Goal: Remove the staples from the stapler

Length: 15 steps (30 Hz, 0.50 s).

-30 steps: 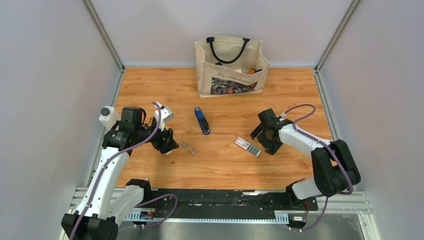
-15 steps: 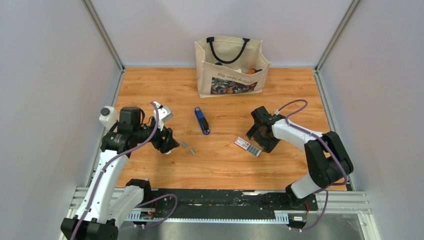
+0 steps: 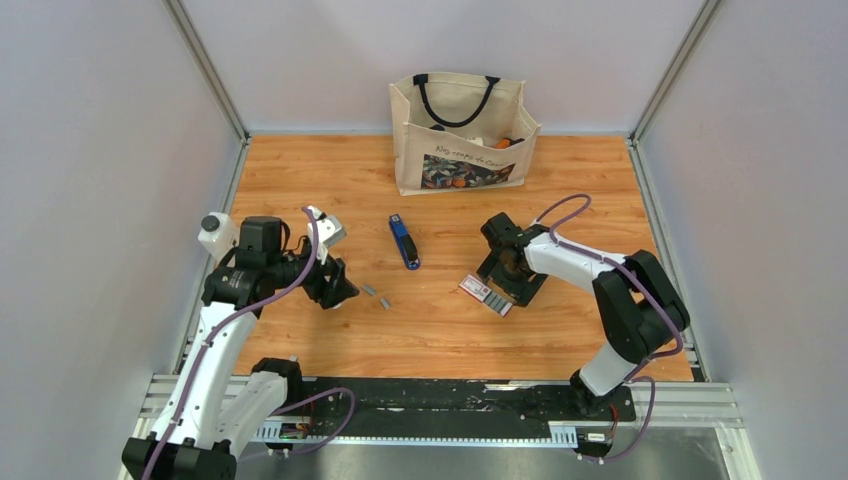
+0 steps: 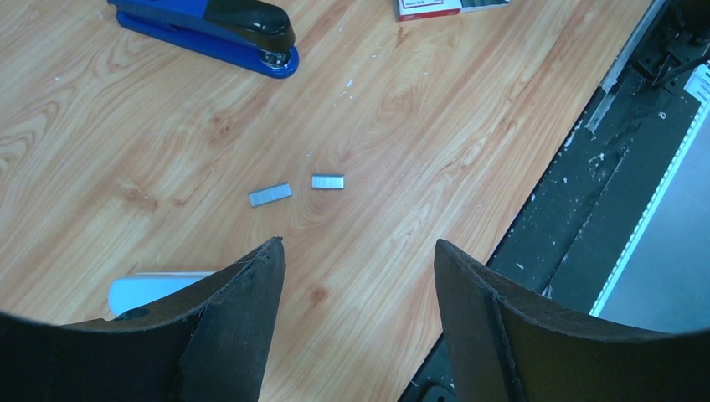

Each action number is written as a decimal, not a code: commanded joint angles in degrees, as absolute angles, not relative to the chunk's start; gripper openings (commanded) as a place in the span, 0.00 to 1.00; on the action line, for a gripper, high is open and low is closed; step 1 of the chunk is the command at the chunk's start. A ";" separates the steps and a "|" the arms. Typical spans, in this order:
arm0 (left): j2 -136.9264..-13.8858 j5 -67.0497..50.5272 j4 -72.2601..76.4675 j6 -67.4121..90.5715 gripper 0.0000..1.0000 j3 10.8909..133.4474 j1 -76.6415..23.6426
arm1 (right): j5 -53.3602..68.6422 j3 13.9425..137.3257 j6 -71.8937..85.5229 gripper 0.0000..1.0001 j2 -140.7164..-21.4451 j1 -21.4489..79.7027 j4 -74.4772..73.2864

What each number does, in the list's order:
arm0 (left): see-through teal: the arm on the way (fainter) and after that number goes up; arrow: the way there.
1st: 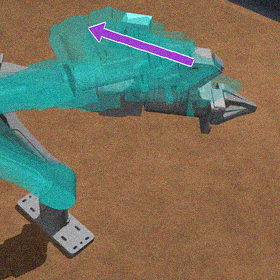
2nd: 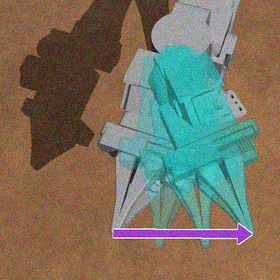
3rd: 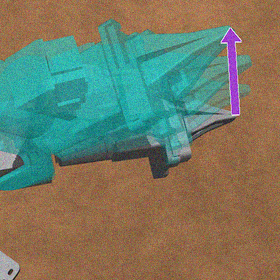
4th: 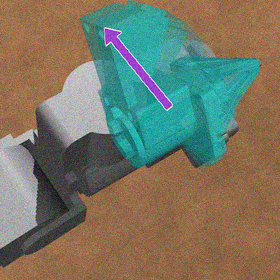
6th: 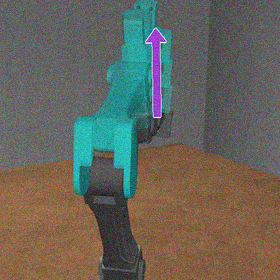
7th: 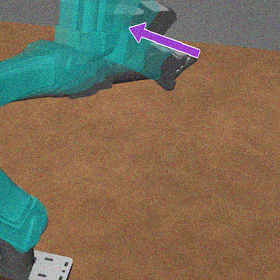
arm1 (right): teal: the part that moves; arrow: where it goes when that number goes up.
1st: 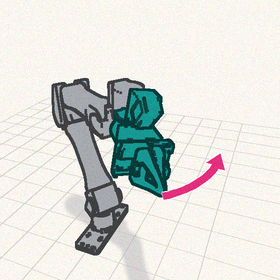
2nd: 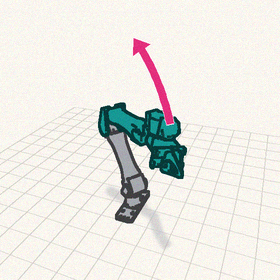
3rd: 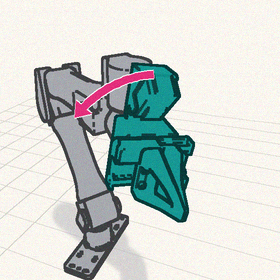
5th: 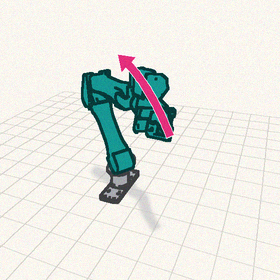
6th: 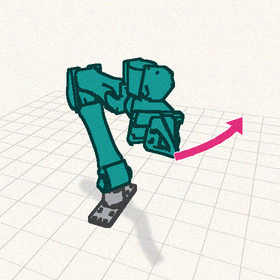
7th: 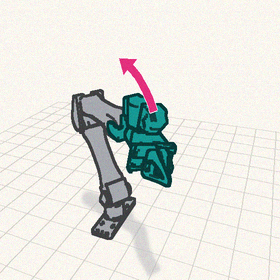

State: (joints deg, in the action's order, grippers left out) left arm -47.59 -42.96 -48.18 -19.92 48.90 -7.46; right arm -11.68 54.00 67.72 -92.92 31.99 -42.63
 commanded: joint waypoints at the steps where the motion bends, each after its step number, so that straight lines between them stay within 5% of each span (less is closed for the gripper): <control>1: -46.67 -43.42 -47.11 -21.62 0.75 48.60 -7.21 | -9.23 55.54 67.07 0.86 -97.37 34.10 -41.22; 15: -49.57 -41.40 -46.23 -20.92 0.75 49.48 -7.21 | -5.10 58.01 64.07 0.85 -102.48 38.67 -37.62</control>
